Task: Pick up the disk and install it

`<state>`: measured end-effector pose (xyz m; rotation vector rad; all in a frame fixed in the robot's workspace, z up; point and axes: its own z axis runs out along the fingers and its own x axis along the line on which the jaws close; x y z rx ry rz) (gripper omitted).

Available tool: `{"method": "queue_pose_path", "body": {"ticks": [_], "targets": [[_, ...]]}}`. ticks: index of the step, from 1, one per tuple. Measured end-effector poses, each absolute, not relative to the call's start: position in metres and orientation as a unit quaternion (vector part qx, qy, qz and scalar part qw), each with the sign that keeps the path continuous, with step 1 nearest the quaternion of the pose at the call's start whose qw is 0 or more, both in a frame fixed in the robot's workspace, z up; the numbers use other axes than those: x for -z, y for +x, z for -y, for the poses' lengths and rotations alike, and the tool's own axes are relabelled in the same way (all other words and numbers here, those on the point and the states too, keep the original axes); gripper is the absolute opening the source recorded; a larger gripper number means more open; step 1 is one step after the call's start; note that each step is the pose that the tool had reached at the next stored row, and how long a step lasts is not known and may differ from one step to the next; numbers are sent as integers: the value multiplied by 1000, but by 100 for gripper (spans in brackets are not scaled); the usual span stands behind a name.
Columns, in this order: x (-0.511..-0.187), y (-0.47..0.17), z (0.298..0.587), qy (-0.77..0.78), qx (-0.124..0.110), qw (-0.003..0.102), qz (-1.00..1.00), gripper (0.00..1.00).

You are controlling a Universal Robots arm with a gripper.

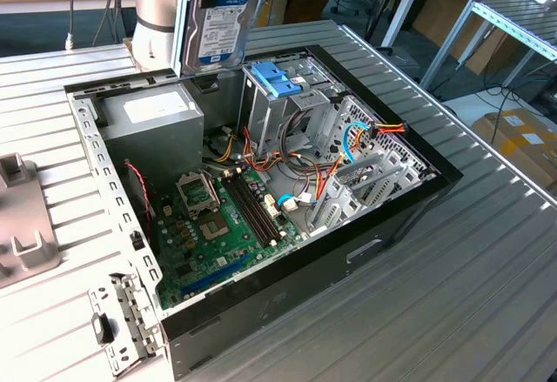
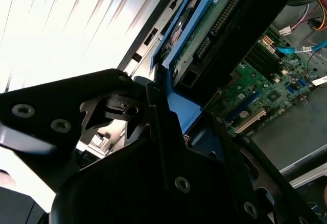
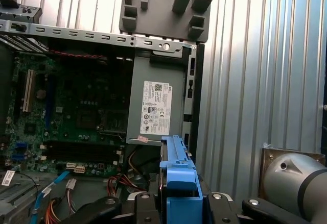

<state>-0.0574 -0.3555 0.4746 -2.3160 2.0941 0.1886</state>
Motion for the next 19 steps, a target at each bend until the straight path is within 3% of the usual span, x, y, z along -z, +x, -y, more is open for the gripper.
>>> {"method": "queue_pose_path", "body": {"ticks": [19], "targets": [[-474, -56, 361, -740, -60, 7, -669, 37]]}}
